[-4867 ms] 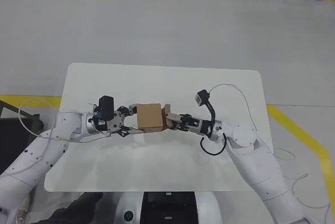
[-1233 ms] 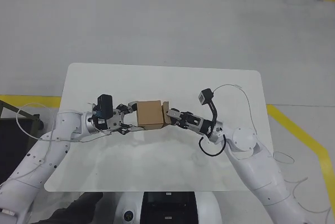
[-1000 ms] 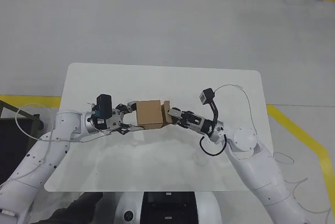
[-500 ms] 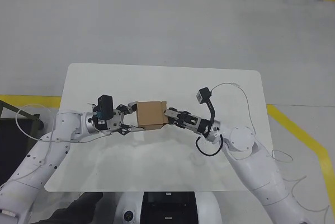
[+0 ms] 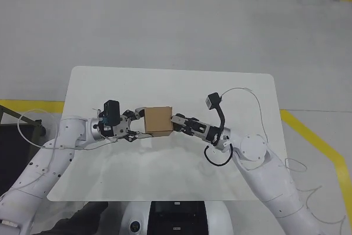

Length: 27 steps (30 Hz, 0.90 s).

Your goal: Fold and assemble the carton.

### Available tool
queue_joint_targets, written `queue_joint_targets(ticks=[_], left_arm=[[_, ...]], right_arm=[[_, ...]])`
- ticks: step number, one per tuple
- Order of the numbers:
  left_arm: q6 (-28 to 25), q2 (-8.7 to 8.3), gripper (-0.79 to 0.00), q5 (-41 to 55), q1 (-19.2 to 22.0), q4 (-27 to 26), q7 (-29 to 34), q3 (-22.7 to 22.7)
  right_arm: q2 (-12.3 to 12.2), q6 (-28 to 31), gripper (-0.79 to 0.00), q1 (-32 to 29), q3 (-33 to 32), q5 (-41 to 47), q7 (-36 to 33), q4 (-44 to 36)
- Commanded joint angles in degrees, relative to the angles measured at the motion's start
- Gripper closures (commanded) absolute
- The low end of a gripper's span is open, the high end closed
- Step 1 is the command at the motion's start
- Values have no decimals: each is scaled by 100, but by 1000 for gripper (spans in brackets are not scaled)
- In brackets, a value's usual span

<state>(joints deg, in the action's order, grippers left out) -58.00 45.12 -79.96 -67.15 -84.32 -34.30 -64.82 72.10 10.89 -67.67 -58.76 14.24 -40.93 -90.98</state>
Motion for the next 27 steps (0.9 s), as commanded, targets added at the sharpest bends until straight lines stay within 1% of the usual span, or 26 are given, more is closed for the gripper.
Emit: queue_joint_targets(ticks=[1, 8, 11, 20, 23, 25, 26, 27], left_arm=[[0, 5, -219, 5, 2, 8, 8, 8], [0, 13, -219, 8, 18, 19, 13, 34], [0, 13, -219, 9, 27, 20, 25, 45], [0, 7, -228, 40, 56, 10, 55, 112], [0, 2, -231, 43, 66, 7, 66, 128], [0, 0, -231, 56, 69, 15, 70, 137], [0, -1, -231, 70, 72, 33, 76, 138], [0, 0, -231, 84, 79, 53, 84, 139]], right_arm=[[-5, 1, -215, -16, -12, -26, -8, -24], [-8, -4, -246, -34, -20, -51, 17, -64], [-12, 37, -280, -56, -29, -45, 3, -95], [-19, 10, -283, -62, -28, -92, -39, -189], [-18, -24, -299, -44, -28, -103, -23, -189], [-23, -22, -329, -52, -62, -110, 10, -189], [-29, -19, -369, -69, -104, -101, 46, -183], [-38, -1, -480, -94, -167, -92, 96, -184]])
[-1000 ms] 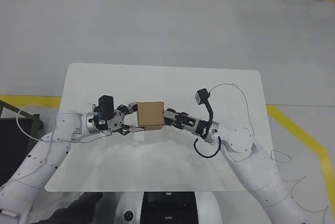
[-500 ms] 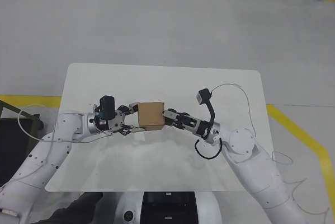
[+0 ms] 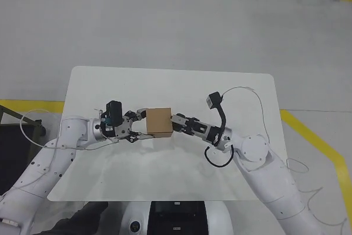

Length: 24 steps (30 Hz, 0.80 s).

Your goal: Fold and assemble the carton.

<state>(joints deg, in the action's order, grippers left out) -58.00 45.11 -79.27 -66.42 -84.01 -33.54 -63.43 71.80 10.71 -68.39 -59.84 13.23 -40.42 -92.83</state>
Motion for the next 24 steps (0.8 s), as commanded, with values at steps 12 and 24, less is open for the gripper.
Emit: queue_joint_targets(ticks=[12, 24], left_arm=[[80, 133, -222, 135, 216, 353, 443, 344], [317, 518, -225, 131, 851, 1200, 947, 1163]], right_arm=[[-144, 824, -785, -625, -948, 16, 601, -216], [-142, 1609, -785, -644, -1099, 295, 695, 152]])
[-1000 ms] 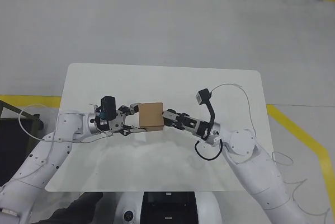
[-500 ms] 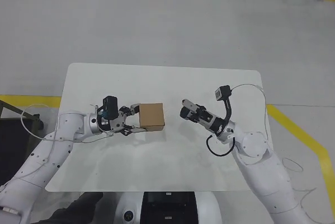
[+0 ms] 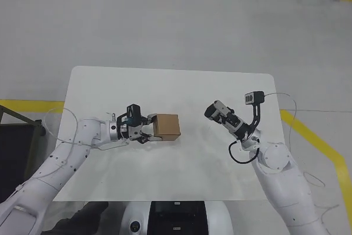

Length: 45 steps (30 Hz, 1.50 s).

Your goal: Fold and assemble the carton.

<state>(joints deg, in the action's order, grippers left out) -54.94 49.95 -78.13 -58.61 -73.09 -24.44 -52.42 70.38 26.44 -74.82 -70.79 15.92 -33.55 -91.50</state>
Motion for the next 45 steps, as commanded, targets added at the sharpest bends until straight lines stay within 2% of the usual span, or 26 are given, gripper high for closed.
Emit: queue_joint_targets(ticks=[1, 9, 11, 14, 16, 18, 25, 30, 34, 38, 45], left_arm=[[27, 70, -225, 34, 139, 199, 72, 115], [117, 316, -243, -67, 572, 743, 272, 505], [128, 363, -283, -128, 654, 860, 330, 579], [138, 427, -385, -129, 741, 999, 351, 653], [139, 455, -640, -128, 777, 1079, 359, 676], [112, 475, -776, -101, 800, 1146, 375, 680], [-73, 477, -785, 59, 807, 1286, 216, 544], [-238, 377, -785, 103, 680, 1181, -54, 260], [-306, 199, -785, 432, 396, 915, -726, -103], [-306, -42, -785, 728, 173, 732, -1016, -577], [-306, -390, -785, 1203, -262, 319, -680, -1621]], right_arm=[[2, 78, -785, -2, -13, 41, 16, 41], [3, 223, -785, -3, -47, 189, -4, 181], [3, 233, -785, -4, -55, 213, -5, 202], [0, 238, -785, -12, -70, 253, -21, 209], [-2, 220, -785, -21, -82, 263, -21, 208], [-5, 187, -785, -26, -94, 266, -27, 202], [-7, 92, -785, -33, -106, 255, -3, 196], [-7, -141, -785, -28, -109, 231, 64, 192], [-17, -546, -785, 24, -165, -89, 321, 195], [-32, -897, -785, 64, -278, -332, 548, 163], [-76, -1269, -785, 77, -540, -926, 926, 5]])
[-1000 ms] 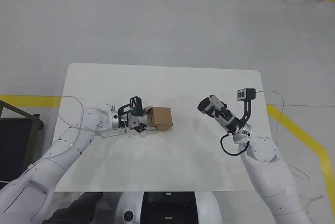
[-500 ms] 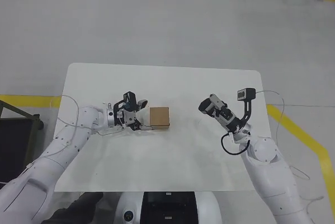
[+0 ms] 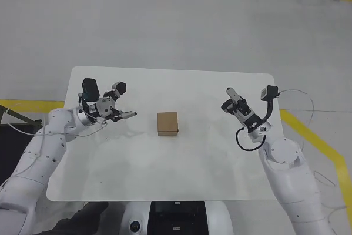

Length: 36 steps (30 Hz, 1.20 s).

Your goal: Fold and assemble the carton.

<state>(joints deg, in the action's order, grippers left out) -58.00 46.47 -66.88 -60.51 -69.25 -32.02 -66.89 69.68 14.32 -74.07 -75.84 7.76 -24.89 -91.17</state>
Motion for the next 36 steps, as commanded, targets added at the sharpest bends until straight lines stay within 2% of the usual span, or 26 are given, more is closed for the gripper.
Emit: queue_joint_targets(ticks=[1, 8, 14, 36], left_arm=[[0, -77, -785, 183, -137, -119, 131, -316], [94, -220, -785, 676, -361, -321, 749, -1055], [345, -258, -785, 1007, -542, -562, 1228, -1390], [386, -259, -784, 1111, -589, -642, 1364, -1445]], right_arm=[[-12, -114, -785, 0, -70, -212, 121, -63], [-43, -526, -785, -55, -344, -514, 453, -308], [-51, -660, -785, -85, -448, -413, 423, -392], [-51, -660, -785, -85, -448, -413, 423, -392]])
